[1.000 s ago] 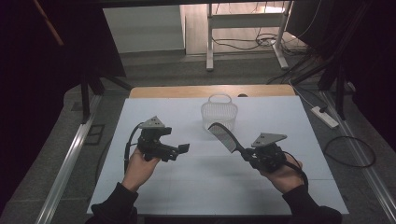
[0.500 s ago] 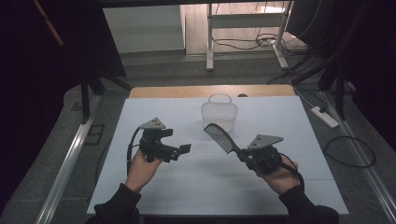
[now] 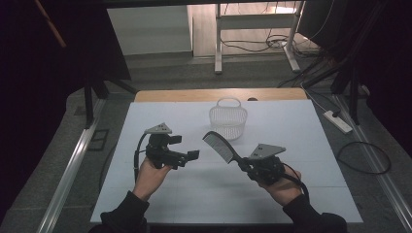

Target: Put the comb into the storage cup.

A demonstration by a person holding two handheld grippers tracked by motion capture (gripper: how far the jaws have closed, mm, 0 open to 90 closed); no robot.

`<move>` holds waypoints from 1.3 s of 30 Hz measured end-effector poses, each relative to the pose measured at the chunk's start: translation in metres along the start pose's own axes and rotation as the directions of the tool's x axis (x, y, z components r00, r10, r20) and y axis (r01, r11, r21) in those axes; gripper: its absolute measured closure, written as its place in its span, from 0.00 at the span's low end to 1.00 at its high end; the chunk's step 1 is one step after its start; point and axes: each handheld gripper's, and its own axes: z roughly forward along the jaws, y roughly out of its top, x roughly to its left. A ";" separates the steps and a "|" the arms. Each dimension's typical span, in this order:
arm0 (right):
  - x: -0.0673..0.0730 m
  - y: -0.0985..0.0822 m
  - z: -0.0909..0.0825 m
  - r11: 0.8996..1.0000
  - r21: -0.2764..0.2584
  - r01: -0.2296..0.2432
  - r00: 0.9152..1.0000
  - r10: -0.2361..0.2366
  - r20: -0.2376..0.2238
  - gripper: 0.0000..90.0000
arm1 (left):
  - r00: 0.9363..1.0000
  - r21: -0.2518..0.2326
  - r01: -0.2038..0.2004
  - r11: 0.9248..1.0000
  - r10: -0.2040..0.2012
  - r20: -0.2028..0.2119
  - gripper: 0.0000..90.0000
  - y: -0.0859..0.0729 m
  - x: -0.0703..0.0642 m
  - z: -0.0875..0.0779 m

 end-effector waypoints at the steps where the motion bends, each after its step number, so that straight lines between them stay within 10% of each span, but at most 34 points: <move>1: 0.001 0.000 0.001 1.000 -0.003 0.002 1.000 -0.002 -0.002 0.81 | 1.000 -0.001 0.003 1.000 -0.003 0.003 0.00 0.000 0.000 0.000; 39: 0.036 0.012 0.010 0.995 -0.086 0.052 0.998 -0.055 -0.036 0.81 | 0.993 0.034 0.039 0.999 -0.042 0.112 0.00 -0.002 -0.008 0.027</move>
